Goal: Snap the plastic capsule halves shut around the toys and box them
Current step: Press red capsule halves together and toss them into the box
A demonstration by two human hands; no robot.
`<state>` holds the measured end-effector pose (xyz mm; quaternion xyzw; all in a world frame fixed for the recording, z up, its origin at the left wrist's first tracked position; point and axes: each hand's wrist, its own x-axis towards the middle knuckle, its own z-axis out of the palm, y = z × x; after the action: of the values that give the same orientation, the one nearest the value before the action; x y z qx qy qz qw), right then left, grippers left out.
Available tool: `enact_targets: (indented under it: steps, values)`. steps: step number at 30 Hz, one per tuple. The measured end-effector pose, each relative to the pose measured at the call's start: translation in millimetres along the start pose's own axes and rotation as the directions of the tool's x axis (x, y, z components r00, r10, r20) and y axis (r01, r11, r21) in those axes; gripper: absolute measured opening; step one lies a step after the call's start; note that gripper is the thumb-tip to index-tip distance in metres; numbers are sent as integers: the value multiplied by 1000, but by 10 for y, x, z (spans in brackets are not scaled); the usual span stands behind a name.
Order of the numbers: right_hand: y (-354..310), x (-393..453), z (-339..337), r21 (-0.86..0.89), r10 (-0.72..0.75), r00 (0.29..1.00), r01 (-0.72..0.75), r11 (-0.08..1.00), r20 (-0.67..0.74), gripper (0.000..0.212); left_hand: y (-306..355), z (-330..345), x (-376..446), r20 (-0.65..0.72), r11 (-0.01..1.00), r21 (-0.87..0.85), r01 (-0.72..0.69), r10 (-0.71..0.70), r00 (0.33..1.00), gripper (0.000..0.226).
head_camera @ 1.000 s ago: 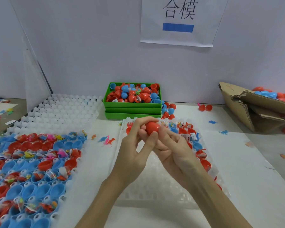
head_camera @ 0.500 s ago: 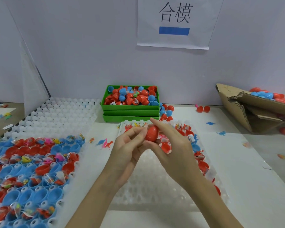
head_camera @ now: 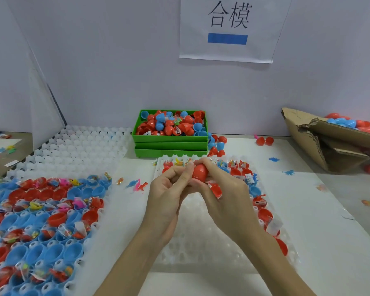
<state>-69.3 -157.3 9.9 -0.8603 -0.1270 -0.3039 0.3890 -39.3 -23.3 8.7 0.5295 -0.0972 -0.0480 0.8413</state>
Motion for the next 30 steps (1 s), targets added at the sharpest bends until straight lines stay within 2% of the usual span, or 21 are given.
enact_targets:
  steps: [5, 8, 10, 11, 12, 14, 15, 16, 19, 21, 22, 23, 25, 26, 27, 28, 29, 30]
  values:
    - [59, 37, -103, 0, 143, 988, -143, 990, 58, 53, -33, 30, 12, -16, 985, 172, -9, 12, 1000, 41]
    - [76, 123, -215, 164, 362, 930, -366, 916, 54, 52, -44, -11, 62, -76, 962, 261, -83, 106, 991, 48]
    - [119, 183, -306, 382, 551, 829, -542, 748, 98, 45, -54, -75, 91, -128, 941, 316, -122, 170, 977, 50]
    - [152, 213, -356, 507, 625, 769, -596, 623, 135, 41, -65, -108, 107, -148, 929, 347, -128, 189, 971, 51]
    - [192, 260, -411, 649, 680, 708, -610, 454, 191, 38, -81, -140, 122, -164, 918, 375, -127, 200, 966, 49]
    - [297, 421, -549, 837, 714, 625, -537, 100, 316, 34, -126, -189, 149, -185, 905, 411, -110, 201, 962, 46]
    - [364, 533, -626, 880, 713, 602, -472, -46, 360, 33, -147, -207, 159, -192, 902, 421, -96, 192, 962, 45]
    - [425, 671, -717, 909, 717, 592, -392, -143, 368, 31, -162, -219, 163, -192, 900, 427, -83, 180, 965, 45]
    - [602, 1203, -1064, 975, 807, 548, -94, -204, 221, 37, -182, -218, 163, -152, 895, 439, -73, 154, 976, 46]
    - [754, 1477, -1257, 940, 825, 526, 123, -317, 209, 44, -182, -202, 161, -136, 889, 453, -67, 143, 980, 48]
    - [864, 1528, -1299, 935, 820, 533, 136, -326, 208, 48, -180, -194, 161, -132, 884, 463, -64, 140, 981, 50]
    - [969, 1483, -1326, 958, 818, 541, 71, -279, 198, 53, -178, -189, 162, -128, 877, 477, -59, 136, 982, 51]
    - [1138, 1399, -1319, 980, 838, 532, -201, -13, 120, 69, -179, -190, 167, -114, 858, 511, -48, 123, 986, 51]
    - [1188, 1337, -1283, 969, 842, 526, -248, 19, 118, 67, -180, -190, 167, -99, 849, 527, -48, 118, 988, 47]
    - [1261, 1337, -1227, 969, 804, 554, -227, -101, 214, 56, -181, -190, 160, -81, 832, 552, -56, 120, 990, 42]
    - [1277, 1331, -1173, 984, 775, 616, -171, -45, 142, 49, -180, -188, 150, -59, 802, 592, -73, 134, 989, 35]
    - [1300, 1349, -1132, 988, 818, 559, -139, -63, 131, 48, -181, -187, 136, -31, 754, 649, -99, 156, 987, 28]
    - [1300, 1362, -1101, 985, 821, 550, -145, -91, 157, 48, -182, -176, 114, 4, 695, 707, -131, 180, 984, 22]
